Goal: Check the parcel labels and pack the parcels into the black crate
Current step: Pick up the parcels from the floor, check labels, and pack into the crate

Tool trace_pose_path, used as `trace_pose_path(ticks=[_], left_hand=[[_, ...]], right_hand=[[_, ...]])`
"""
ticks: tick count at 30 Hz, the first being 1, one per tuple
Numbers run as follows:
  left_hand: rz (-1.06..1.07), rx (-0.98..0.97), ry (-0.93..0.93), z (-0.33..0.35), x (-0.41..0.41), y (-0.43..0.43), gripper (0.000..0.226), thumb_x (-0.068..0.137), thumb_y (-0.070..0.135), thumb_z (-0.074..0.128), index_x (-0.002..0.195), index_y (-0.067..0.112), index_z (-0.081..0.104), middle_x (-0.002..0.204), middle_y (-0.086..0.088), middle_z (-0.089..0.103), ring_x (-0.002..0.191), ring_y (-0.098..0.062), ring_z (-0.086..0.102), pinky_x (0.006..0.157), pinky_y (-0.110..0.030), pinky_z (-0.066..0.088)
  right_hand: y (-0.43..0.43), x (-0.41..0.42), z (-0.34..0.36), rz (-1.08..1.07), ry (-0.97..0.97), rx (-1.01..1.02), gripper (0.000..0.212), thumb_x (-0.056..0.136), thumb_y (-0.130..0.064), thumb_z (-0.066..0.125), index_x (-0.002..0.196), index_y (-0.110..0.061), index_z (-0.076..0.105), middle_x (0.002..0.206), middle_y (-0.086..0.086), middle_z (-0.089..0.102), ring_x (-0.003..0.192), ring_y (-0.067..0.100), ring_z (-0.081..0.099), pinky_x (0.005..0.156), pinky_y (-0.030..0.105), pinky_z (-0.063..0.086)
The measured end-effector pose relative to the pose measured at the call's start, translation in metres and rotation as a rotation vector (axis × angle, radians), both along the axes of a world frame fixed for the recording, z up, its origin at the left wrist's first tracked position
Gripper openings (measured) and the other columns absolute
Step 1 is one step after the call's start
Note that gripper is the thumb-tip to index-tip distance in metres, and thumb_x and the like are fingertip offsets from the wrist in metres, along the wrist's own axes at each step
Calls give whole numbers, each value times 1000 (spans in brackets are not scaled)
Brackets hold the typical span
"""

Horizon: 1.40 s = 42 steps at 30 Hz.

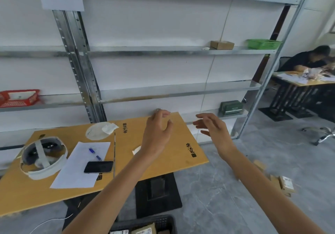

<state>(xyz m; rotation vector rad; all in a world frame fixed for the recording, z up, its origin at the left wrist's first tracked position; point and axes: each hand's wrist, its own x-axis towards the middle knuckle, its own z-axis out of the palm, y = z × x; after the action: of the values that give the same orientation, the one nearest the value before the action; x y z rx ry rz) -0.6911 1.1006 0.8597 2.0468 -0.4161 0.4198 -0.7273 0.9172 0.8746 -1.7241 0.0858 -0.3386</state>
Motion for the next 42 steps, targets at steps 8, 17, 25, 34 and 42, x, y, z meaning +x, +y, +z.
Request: trace_pose_path(ticks=[8, 17, 25, 34, 42], left_hand=[[-161, 32, 6, -2, -5, -85, 26, 93, 25, 48, 119, 23, 48, 123, 9, 51, 121, -9, 43, 87, -10, 29], [-329, 76, 93, -20, -27, -252, 26, 95, 25, 46, 121, 23, 48, 126, 7, 49, 120, -7, 39, 91, -18, 27], [-421, 111, 137, -27, -29, -392, 27, 94, 20, 48, 121, 17, 51, 126, 3, 52, 119, -10, 43, 94, -21, 31], [-508, 152, 208, -51, -7, -474, 23, 94, 17, 48, 116, 15, 53, 120, 2, 55, 115, -10, 47, 95, -22, 33], [-500, 172, 319, -75, 90, -531, 22, 94, 16, 47, 115, 15, 54, 116, 0, 57, 109, -10, 49, 88, -21, 34]], right_hand=[[-120, -36, -4, -408, -160, 161, 26, 100, -25, 39, 107, -16, 62, 90, 1, 71, 91, 15, 67, 81, 27, 50], [-278, -87, -19, -607, -148, 208, 24, 100, -25, 39, 104, -15, 61, 85, 0, 69, 83, 11, 66, 80, 26, 49], [-419, -129, -34, -714, -52, 153, 29, 100, -29, 33, 99, -21, 62, 85, 4, 70, 85, 14, 66, 79, 29, 48], [-487, -129, -52, -759, 20, 188, 30, 101, -23, 34, 104, -11, 61, 86, 9, 69, 86, 21, 64, 78, 32, 47], [-536, -53, -81, -754, 132, 211, 28, 100, -18, 35, 100, -11, 63, 86, 8, 69, 83, 19, 64, 76, 31, 46]])
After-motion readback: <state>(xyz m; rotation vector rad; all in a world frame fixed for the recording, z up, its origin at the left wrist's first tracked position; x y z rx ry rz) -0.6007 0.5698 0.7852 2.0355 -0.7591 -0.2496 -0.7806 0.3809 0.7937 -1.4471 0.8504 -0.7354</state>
